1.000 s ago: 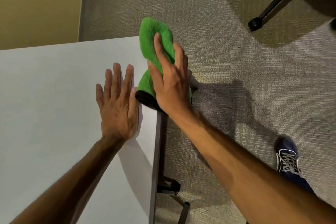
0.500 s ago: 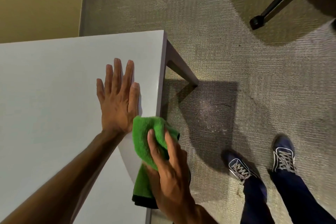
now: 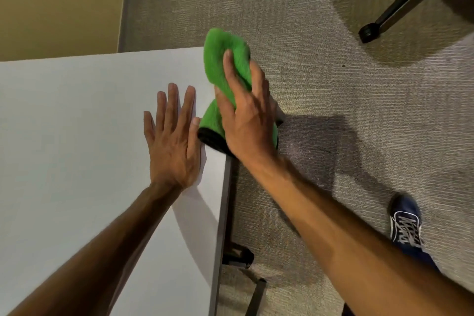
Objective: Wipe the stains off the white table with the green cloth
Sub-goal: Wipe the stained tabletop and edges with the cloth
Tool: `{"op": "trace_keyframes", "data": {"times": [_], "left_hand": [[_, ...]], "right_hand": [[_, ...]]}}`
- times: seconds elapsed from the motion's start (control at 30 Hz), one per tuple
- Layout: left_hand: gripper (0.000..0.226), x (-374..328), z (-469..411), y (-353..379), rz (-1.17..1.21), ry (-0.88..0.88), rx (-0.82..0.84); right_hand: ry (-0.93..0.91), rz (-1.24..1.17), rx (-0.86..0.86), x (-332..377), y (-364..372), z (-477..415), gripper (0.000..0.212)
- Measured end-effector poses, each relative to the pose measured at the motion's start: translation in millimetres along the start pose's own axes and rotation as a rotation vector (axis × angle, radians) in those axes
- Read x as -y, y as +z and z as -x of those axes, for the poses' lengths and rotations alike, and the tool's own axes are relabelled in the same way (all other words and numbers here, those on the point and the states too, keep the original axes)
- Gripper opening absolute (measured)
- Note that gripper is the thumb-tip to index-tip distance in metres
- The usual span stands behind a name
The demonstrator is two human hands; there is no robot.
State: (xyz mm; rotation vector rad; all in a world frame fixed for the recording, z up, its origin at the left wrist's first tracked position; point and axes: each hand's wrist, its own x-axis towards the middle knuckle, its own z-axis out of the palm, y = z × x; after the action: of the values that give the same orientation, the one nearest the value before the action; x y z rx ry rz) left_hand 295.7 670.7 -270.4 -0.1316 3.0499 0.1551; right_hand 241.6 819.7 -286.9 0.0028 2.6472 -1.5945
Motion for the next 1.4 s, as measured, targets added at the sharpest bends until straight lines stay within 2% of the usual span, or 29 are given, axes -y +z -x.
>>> {"op": "trace_keyframes", "data": {"times": [0.1, 0.27, 0.43, 0.57, 0.63, 0.77, 0.9, 1.0, 1.1, 1.27, 1.4], "left_hand": [[0.058, -0.2, 0.0, -0.4, -0.001, -0.009, 0.000], [0.058, -2.2, 0.5, -1.5, 0.013, -0.002, 0.010], [0.060, -1.2, 0.4, -2.4, 0.024, 0.002, 0.023], [0.061, -5.2, -1.2, -3.0, 0.055, -0.012, 0.014], [0.061, -6.1, -0.3, -2.8, 0.058, -0.017, 0.011], [0.059, -1.3, -0.2, -2.8, 0.043, -0.004, 0.018], [0.058, 1.8, -0.3, -2.1, 0.022, -0.001, 0.017], [0.058, 0.3, 0.7, -2.2, 0.053, 0.003, 0.002], [0.056, -0.6, 1.4, -1.1, 0.045, -0.006, 0.005], [0.058, -0.9, 1.6, -2.2, 0.036, -0.005, 0.016], [0.057, -1.5, 1.2, -3.9, 0.021, -0.013, 0.025]], "right_hand": [[0.002, -0.010, -0.021, -1.6, 0.3, -16.3, 0.059], [-0.020, -0.001, -0.067, 0.2, 6.1, 10.1, 0.059], [-0.011, -0.042, 0.044, 3.8, 10.7, 128.7, 0.056], [-0.058, 0.226, 0.066, 0.0, 20.2, 197.3, 0.035], [-0.066, 0.253, 0.037, -0.9, 18.5, 194.7, 0.033], [-0.021, -0.020, 0.105, 6.7, 10.2, 156.7, 0.060], [0.072, -0.105, 0.000, 12.6, 11.5, 67.1, 0.058], [0.049, -0.083, -0.050, 8.6, 8.8, 2.8, 0.058], [0.034, -0.071, -0.056, 4.1, 7.3, -25.4, 0.058], [0.028, -0.016, -0.056, 5.1, 7.0, -7.6, 0.060], [0.012, 0.014, 0.006, 5.9, 5.6, 64.0, 0.060]]}}
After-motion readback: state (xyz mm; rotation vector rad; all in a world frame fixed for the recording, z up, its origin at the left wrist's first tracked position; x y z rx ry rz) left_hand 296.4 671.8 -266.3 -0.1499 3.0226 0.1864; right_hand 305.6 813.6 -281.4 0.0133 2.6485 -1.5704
